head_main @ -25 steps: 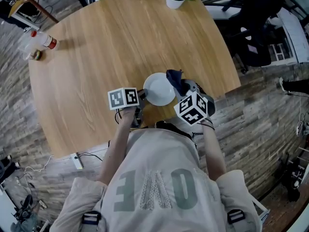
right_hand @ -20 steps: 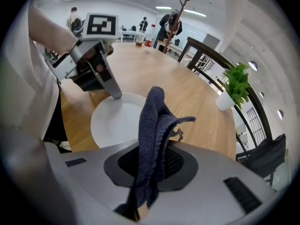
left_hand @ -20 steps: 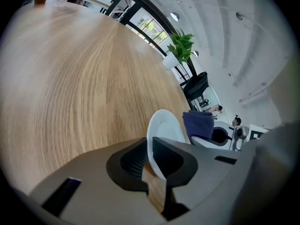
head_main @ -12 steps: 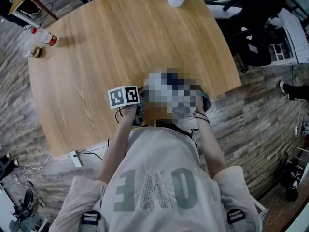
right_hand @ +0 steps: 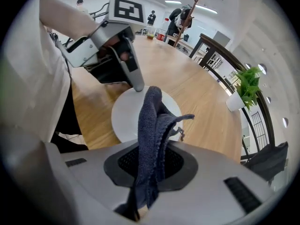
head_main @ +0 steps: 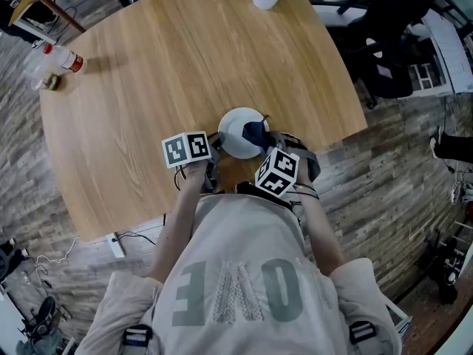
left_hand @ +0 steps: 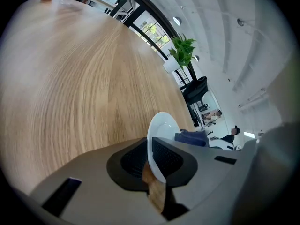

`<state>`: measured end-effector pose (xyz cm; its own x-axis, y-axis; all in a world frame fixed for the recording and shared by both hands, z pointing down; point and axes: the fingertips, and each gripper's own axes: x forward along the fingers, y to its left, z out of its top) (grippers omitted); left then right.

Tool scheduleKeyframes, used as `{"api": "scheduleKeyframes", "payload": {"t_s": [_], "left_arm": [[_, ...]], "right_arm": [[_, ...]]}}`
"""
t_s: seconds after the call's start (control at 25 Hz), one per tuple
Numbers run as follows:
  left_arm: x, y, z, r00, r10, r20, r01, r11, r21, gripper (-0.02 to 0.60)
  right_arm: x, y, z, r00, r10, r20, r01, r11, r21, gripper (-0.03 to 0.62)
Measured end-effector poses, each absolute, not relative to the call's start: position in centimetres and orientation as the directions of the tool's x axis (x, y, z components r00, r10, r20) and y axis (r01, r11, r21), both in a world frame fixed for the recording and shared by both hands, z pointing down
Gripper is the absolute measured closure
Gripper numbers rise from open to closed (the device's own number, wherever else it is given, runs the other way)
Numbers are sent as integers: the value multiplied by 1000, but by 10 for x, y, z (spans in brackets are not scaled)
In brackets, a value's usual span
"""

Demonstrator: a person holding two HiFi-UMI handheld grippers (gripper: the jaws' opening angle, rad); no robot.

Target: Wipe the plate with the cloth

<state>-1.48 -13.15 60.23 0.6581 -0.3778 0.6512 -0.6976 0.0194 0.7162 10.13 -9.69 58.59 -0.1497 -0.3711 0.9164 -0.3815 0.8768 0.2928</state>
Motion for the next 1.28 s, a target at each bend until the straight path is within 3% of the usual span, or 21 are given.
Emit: {"api": "scheduleKeyframes", "payload": {"t_s": [0.4,0.72,1.28], "left_arm": [[-14,-129,605,657,-370,657,-706,3,708,543],[-13,-133,603,657,-372,655,-708,-6,706,541],[-12,-135,601,662,-369,652,-705,-10,709,541]], "right_arm": [[85,-48,589,-201,-311,929,-364,904,224,533],[90,-137,571,-163,-433,886,-368,860,353,533],[78,-137,592,-128,-377,917,-258,905,337,533]]}}
